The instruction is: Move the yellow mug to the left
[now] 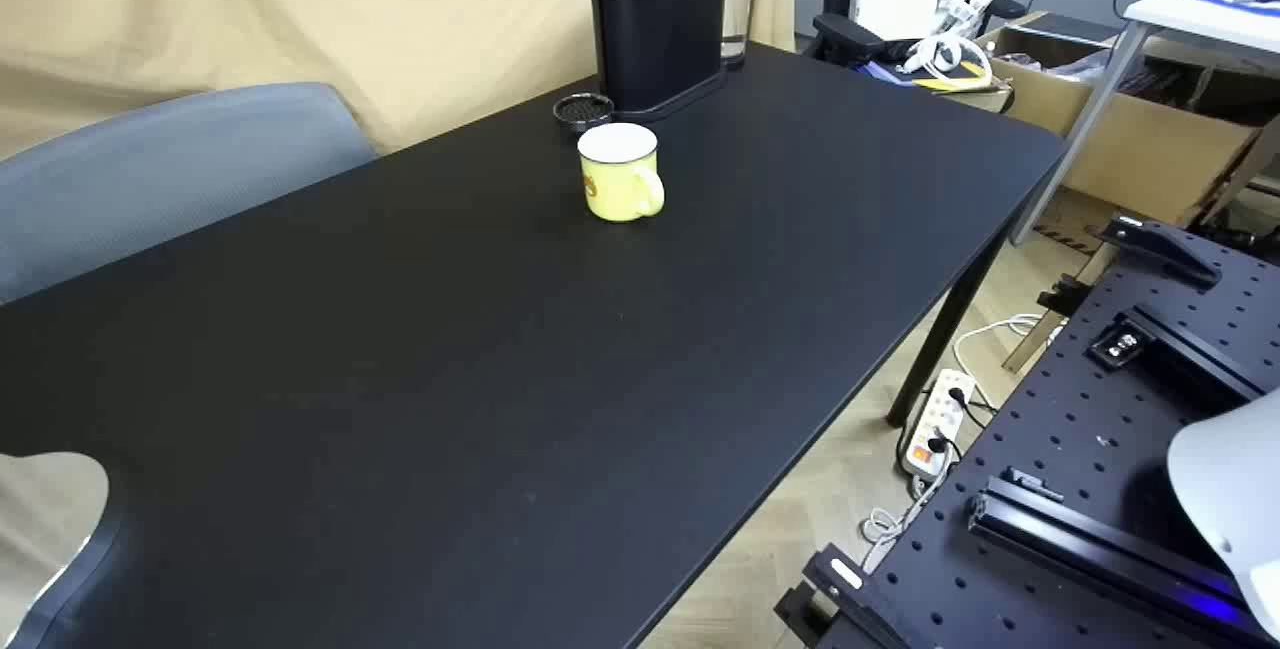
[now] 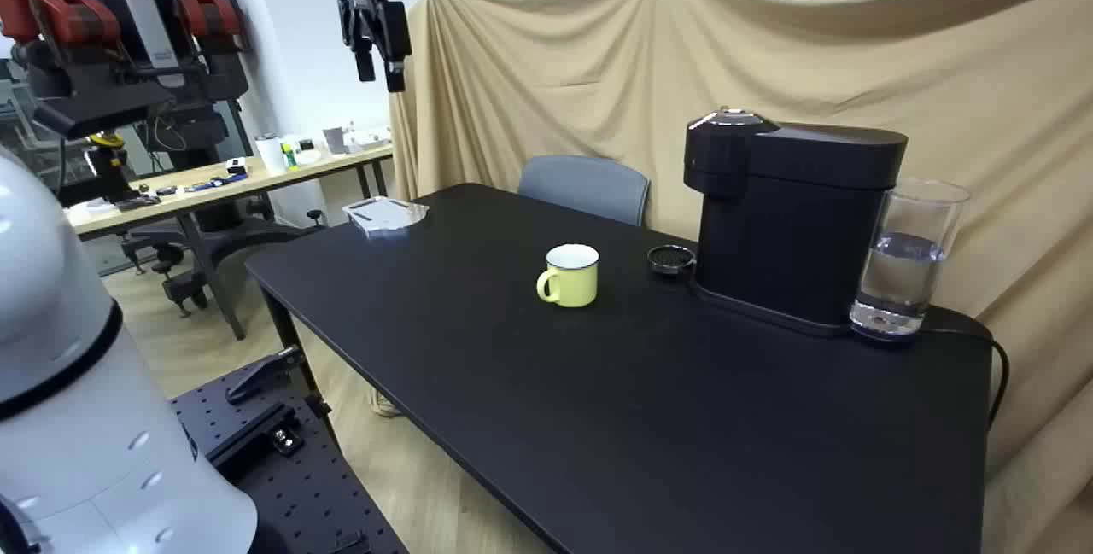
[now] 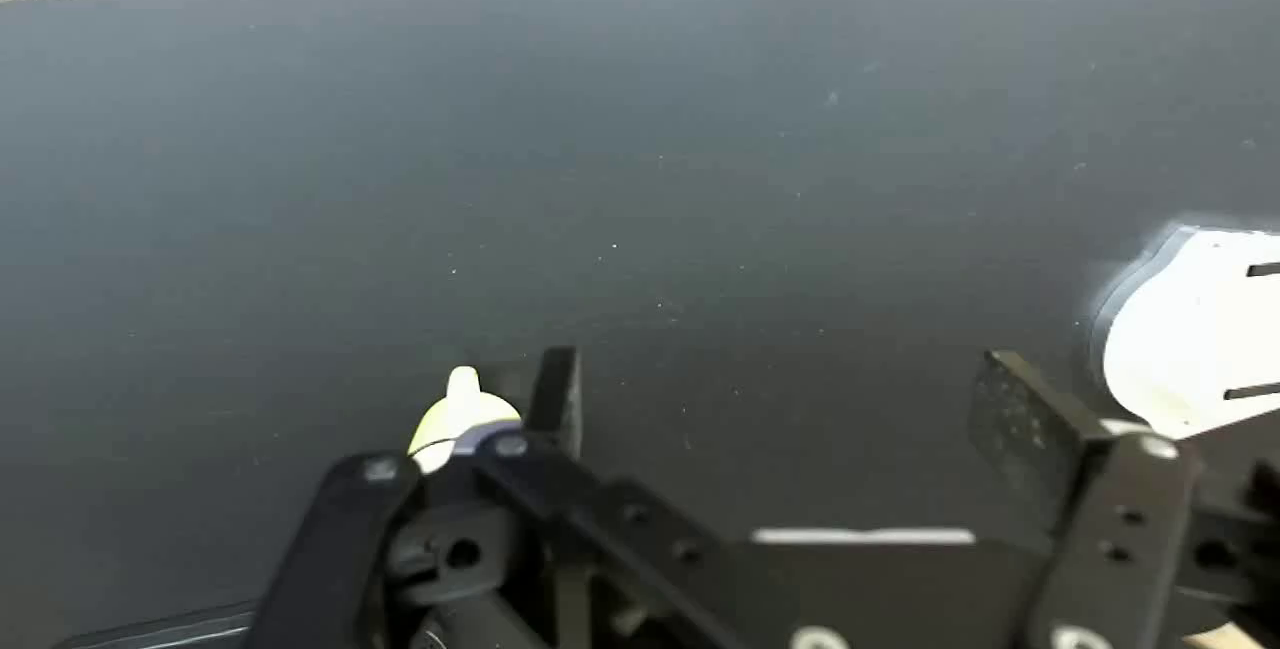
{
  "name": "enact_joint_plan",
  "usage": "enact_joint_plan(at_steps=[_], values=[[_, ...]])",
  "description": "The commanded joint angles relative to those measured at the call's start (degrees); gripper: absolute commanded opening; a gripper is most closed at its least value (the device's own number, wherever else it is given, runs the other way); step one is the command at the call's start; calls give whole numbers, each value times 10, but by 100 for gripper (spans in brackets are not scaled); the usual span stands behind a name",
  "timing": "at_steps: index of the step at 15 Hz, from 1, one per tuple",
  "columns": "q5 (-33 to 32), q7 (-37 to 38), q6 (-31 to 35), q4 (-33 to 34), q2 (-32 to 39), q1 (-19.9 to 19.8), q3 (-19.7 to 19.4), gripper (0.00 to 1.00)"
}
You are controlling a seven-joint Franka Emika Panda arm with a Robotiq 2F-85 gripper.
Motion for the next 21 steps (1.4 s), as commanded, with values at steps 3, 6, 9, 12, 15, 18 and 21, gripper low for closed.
enact_joint_plan(at_steps=[3,6,9,12,15,18,21], values=[[-2,2,-1,1,1,4,-4,100],[-2,1,-1,1,1,4,-4,100],[-2,1,-1,1,1,4,-4,100],[-2,1,-1,1,1,4,-4,100],[-15,9,16,10,19,-11,-9,100],[-79,21,85,24,68,-50,-16,100],[-156,33,180,47,151,-85,-28,100]])
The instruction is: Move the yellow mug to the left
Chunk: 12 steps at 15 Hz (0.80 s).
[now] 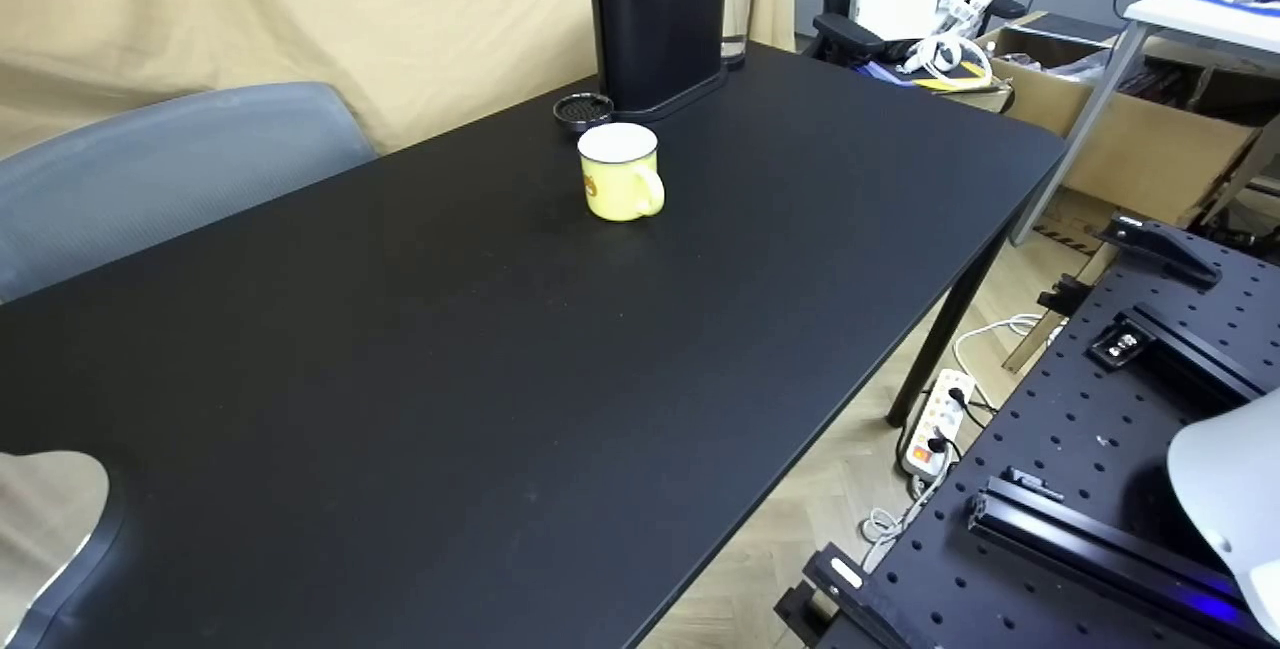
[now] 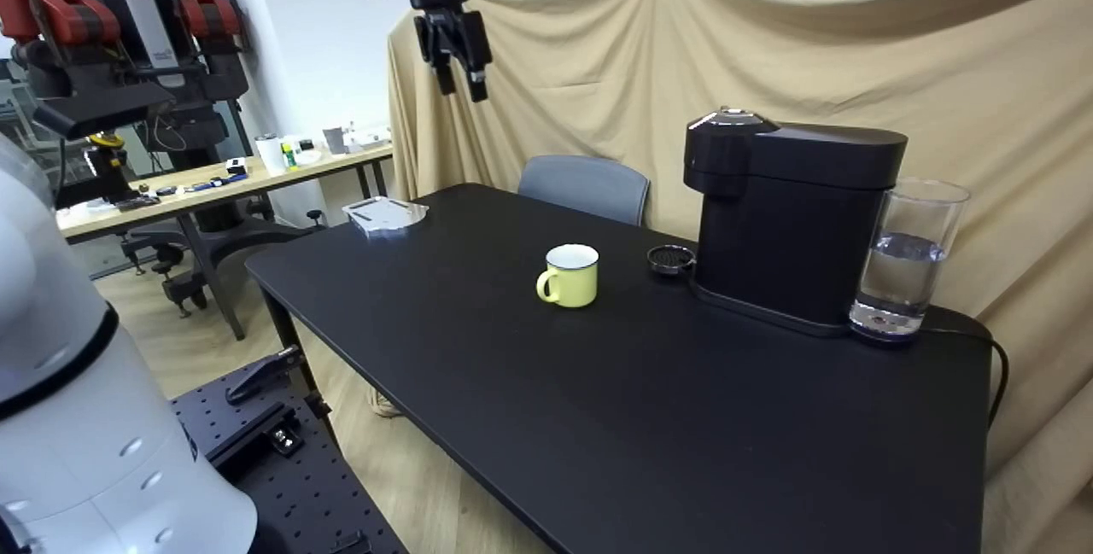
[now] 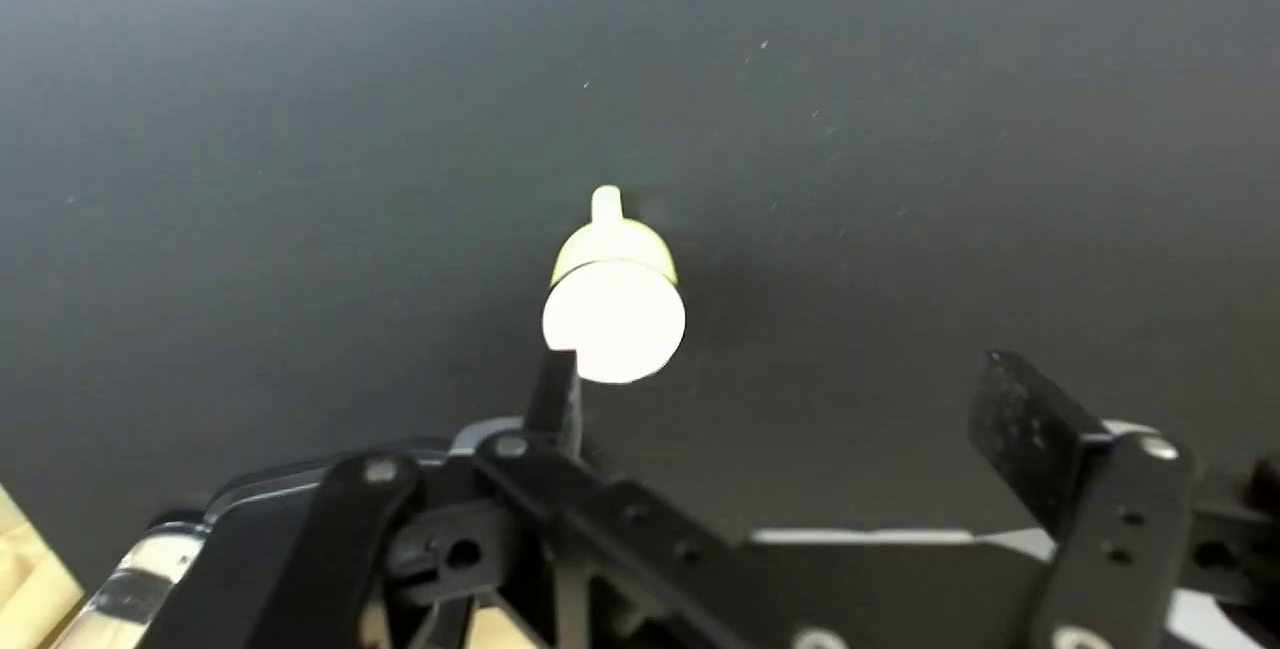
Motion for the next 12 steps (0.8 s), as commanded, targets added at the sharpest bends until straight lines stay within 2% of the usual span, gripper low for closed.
enact_joint_plan(at_steps=[1,4,7,8,12], values=[[-80,36,74,51,111,-30,-14,100],[-107,32,96,75,185,-23,-33,100],[-101,15,91,94,235,-6,-48,100],[-93,6,104,62,206,-4,-55,100],[-92,5,110,65,219,4,-62,100]])
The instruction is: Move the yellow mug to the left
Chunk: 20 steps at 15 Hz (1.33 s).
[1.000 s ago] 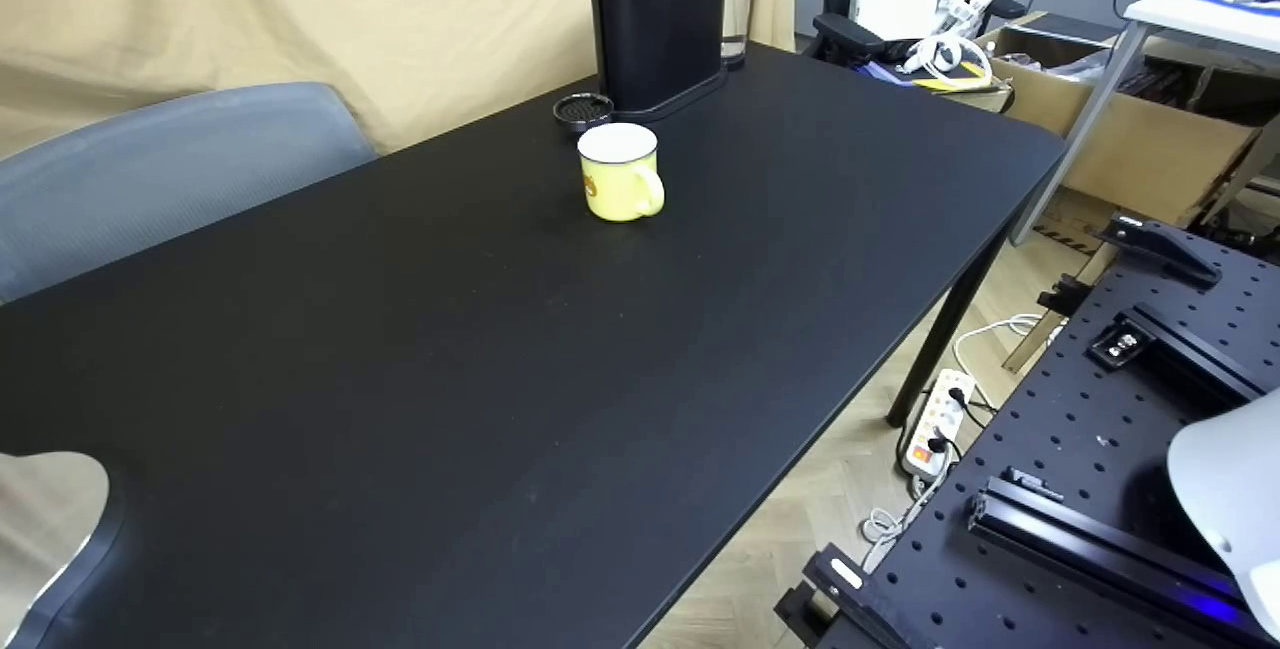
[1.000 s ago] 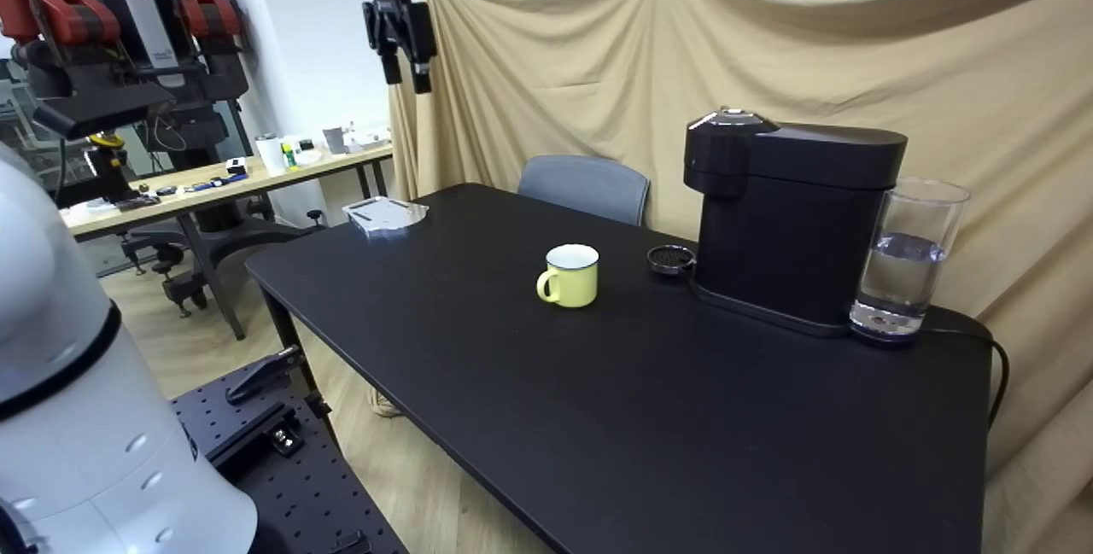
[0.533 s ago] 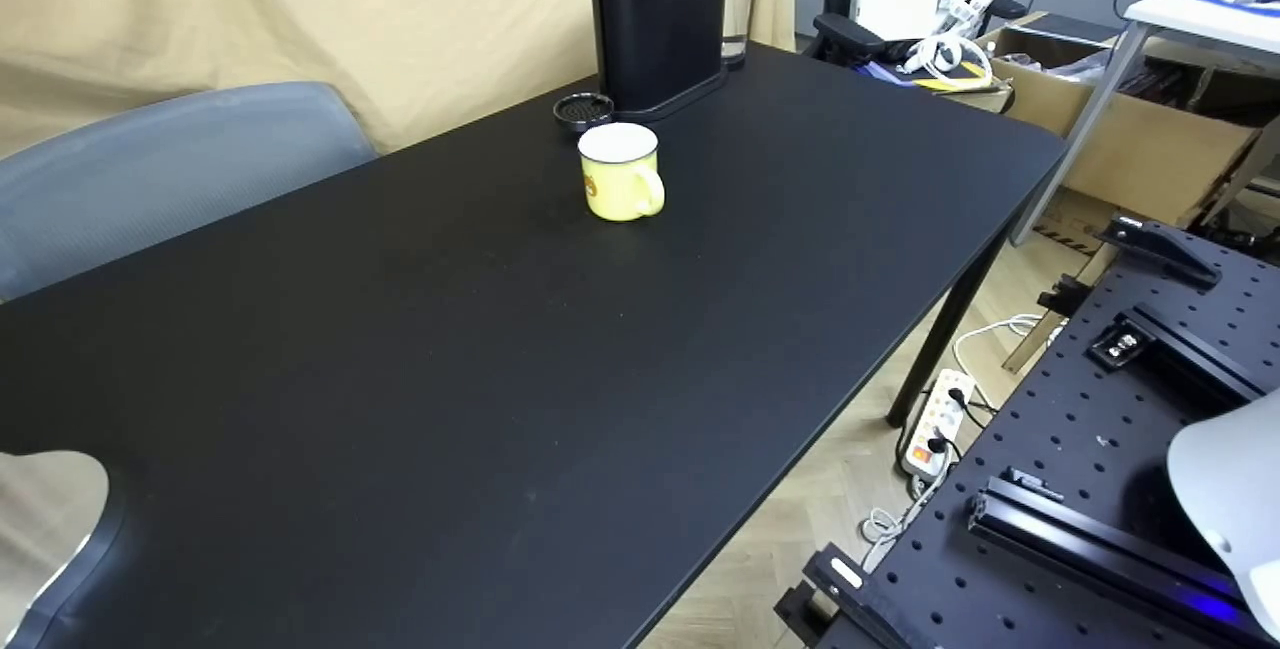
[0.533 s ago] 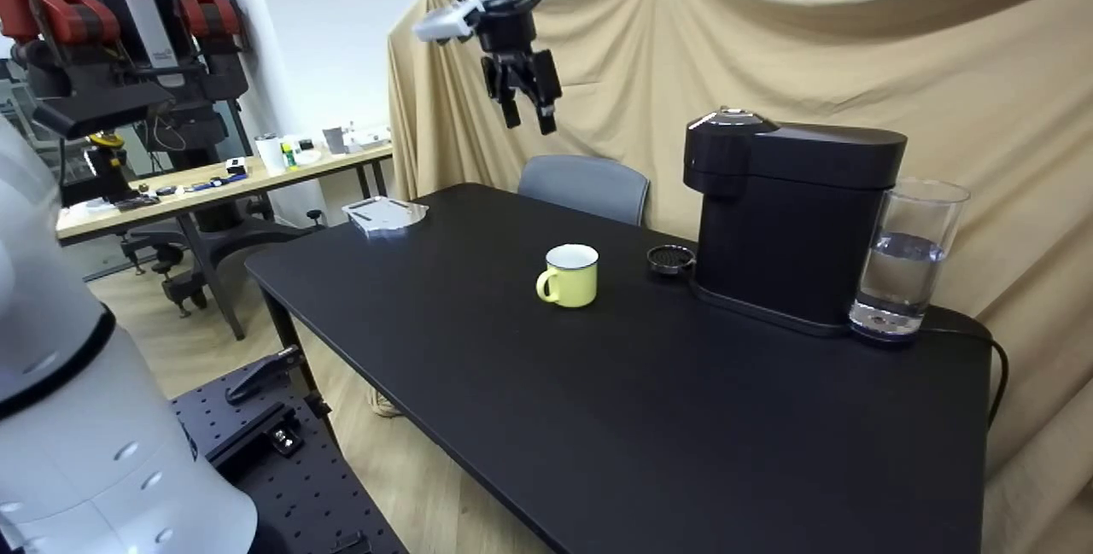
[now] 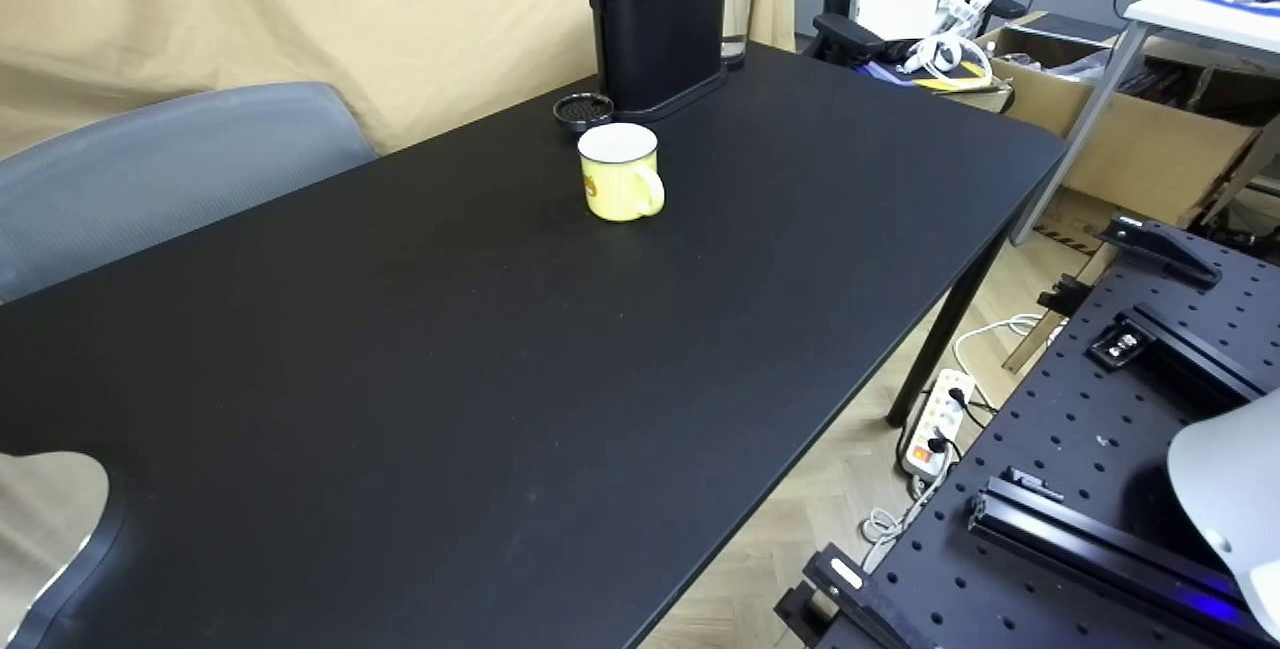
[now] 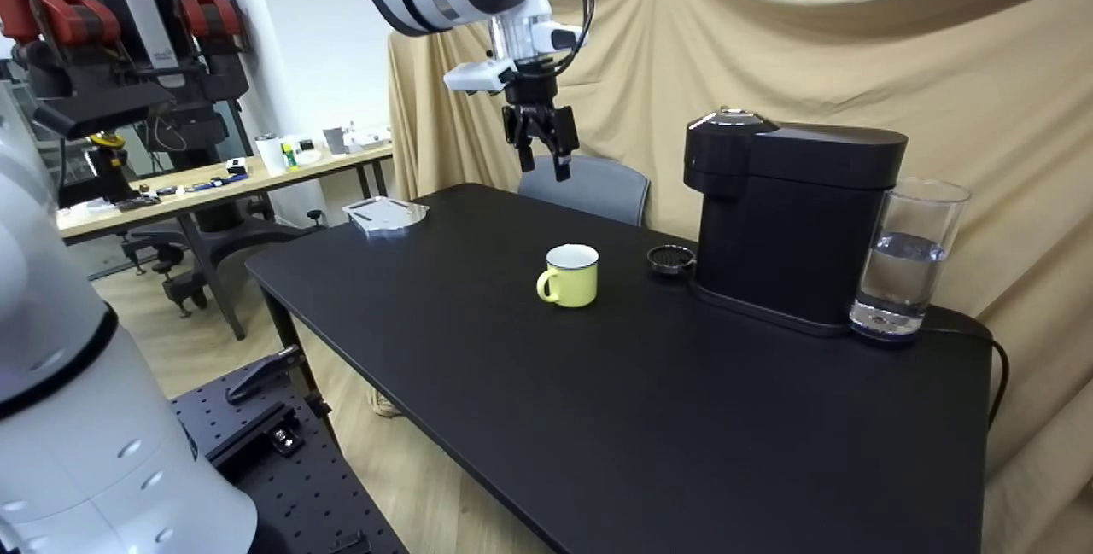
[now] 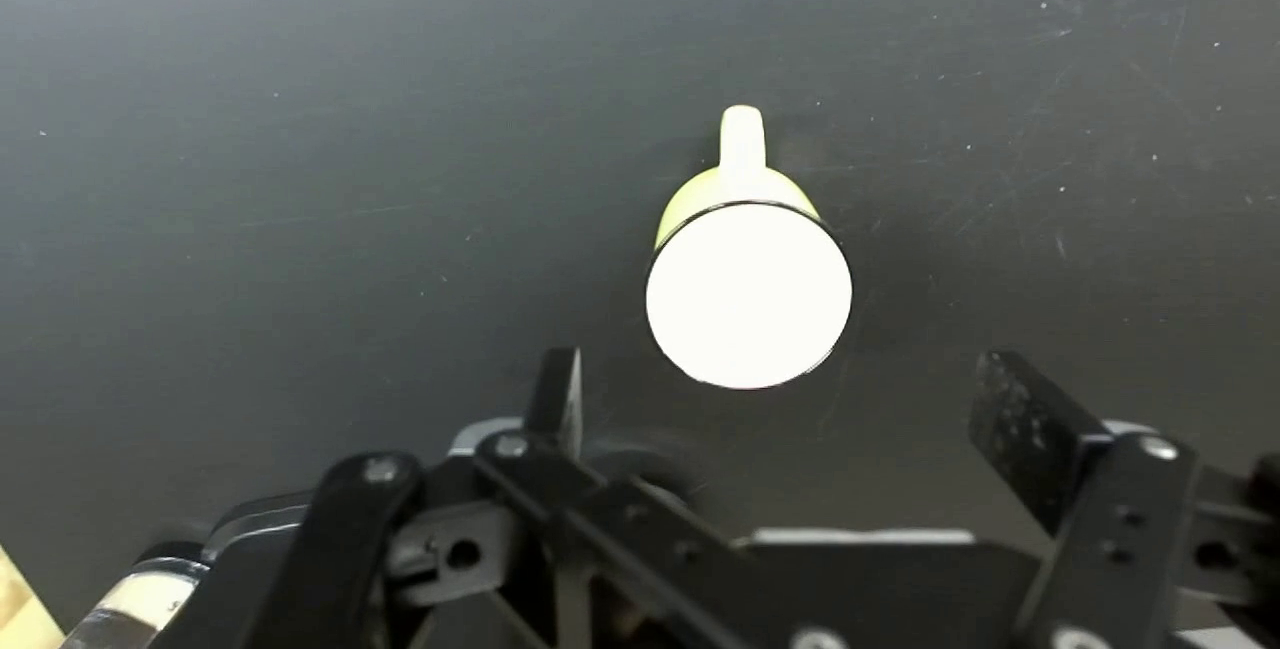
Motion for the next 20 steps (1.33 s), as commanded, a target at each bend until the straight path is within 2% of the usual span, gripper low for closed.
enact_joint_plan(at_steps=[1,3,9,13,20], values=[[2,-2,-1,1,-2,16,-17,100],[-20,35,-20,29,27,18,-25,100],[-10,16,-61,151,175,25,-58,100],[2,-6,-95,240,265,44,-64,100],[19,-13,-156,331,335,87,-57,100]])
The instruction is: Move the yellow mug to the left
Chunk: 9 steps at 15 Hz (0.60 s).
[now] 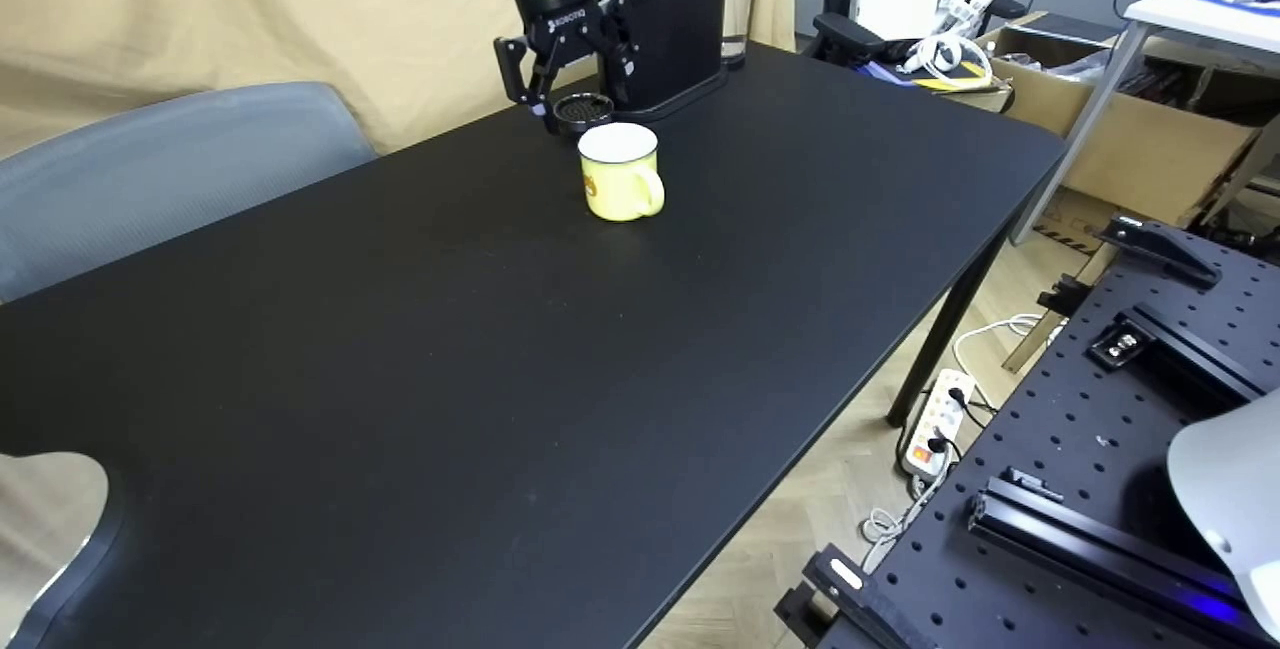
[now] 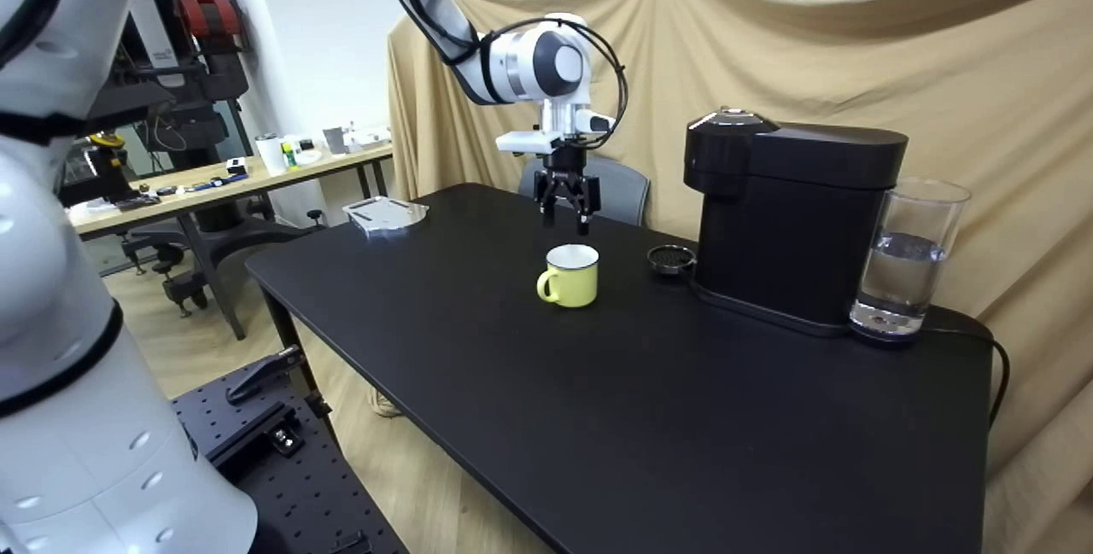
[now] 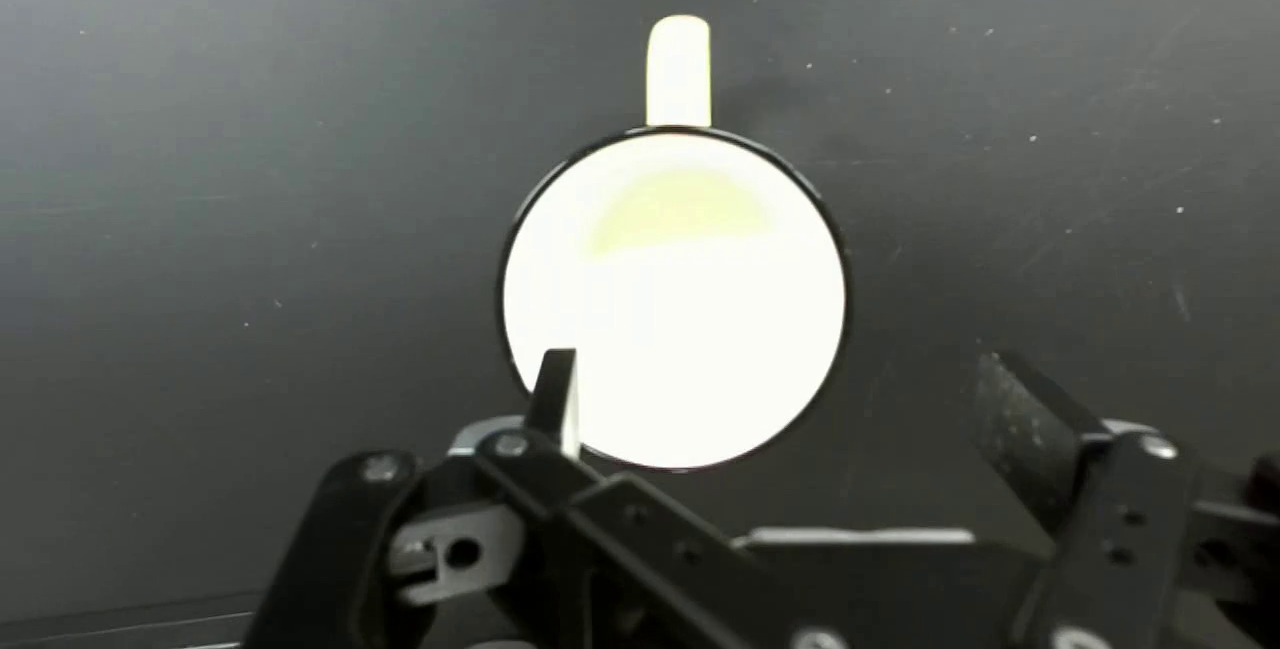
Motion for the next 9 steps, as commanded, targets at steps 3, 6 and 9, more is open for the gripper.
enact_joint_plan(at_steps=[3,6,9], values=[[39,1,-70,66,46,13,-5,100],[52,3,-91,82,65,11,-8,100],[57,5,-107,100,88,9,-14,100]])
